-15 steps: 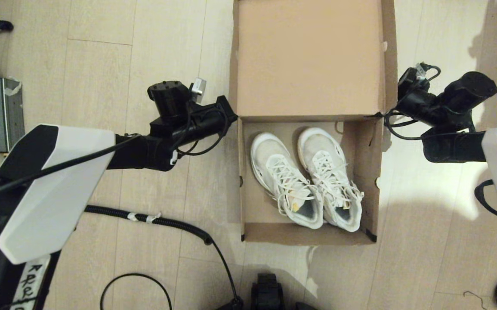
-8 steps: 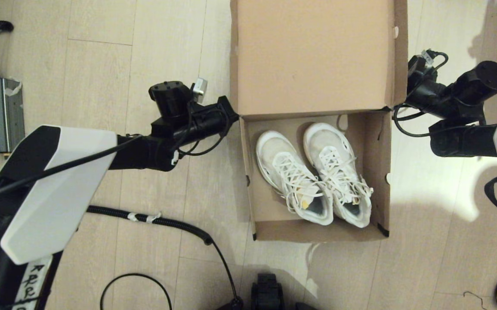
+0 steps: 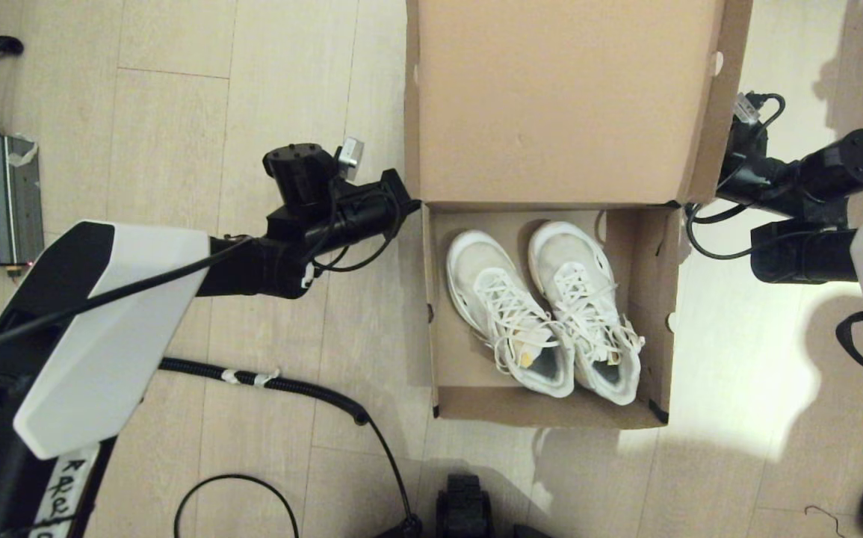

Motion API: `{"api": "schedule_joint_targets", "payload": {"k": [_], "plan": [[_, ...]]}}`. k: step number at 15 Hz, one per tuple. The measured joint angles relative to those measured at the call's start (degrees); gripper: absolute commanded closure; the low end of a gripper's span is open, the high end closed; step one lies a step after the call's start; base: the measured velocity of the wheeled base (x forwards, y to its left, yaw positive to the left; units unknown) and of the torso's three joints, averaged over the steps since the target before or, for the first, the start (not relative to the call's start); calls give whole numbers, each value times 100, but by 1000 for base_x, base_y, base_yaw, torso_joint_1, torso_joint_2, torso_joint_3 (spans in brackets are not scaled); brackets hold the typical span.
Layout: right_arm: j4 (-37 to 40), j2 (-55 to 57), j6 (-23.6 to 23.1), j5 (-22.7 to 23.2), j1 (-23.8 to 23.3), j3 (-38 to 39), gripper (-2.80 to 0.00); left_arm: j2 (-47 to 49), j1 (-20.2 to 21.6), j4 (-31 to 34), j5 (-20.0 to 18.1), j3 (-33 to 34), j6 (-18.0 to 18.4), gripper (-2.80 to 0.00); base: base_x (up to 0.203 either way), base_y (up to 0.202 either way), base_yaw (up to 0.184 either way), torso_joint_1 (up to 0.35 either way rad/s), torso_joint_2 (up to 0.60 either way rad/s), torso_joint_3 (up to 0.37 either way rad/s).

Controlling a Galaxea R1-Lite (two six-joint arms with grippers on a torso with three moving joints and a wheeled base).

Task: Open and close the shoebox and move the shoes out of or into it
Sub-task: Close the shoe box

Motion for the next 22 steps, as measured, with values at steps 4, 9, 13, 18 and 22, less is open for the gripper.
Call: {"api": "schedule_joint_targets", "payload": {"k": [4, 9, 13, 18, 22], "plan": [[-516, 133, -38, 190, -13, -20, 0, 19, 0, 0, 0, 0, 0, 0, 0, 0, 0, 0, 0, 0], [-520, 171, -705, 322, 8, -69, 0, 22, 0, 0, 2, -6, 9, 0, 0, 0, 0, 0, 0, 0], [-516, 66, -1105, 381, 89, -74, 0, 28, 1, -10, 6, -9, 11, 0, 0, 0, 0, 0, 0, 0], [-519, -100, -1440, 548, 99, -77, 0, 30, 1, -28, 6, -6, 41, 0, 0, 0, 0, 0, 0, 0], [-519, -141, -1948, 953, 58, -77, 0, 47, -5, -57, 4, -5, 124, 0, 0, 0, 0, 0, 0, 0]]}}
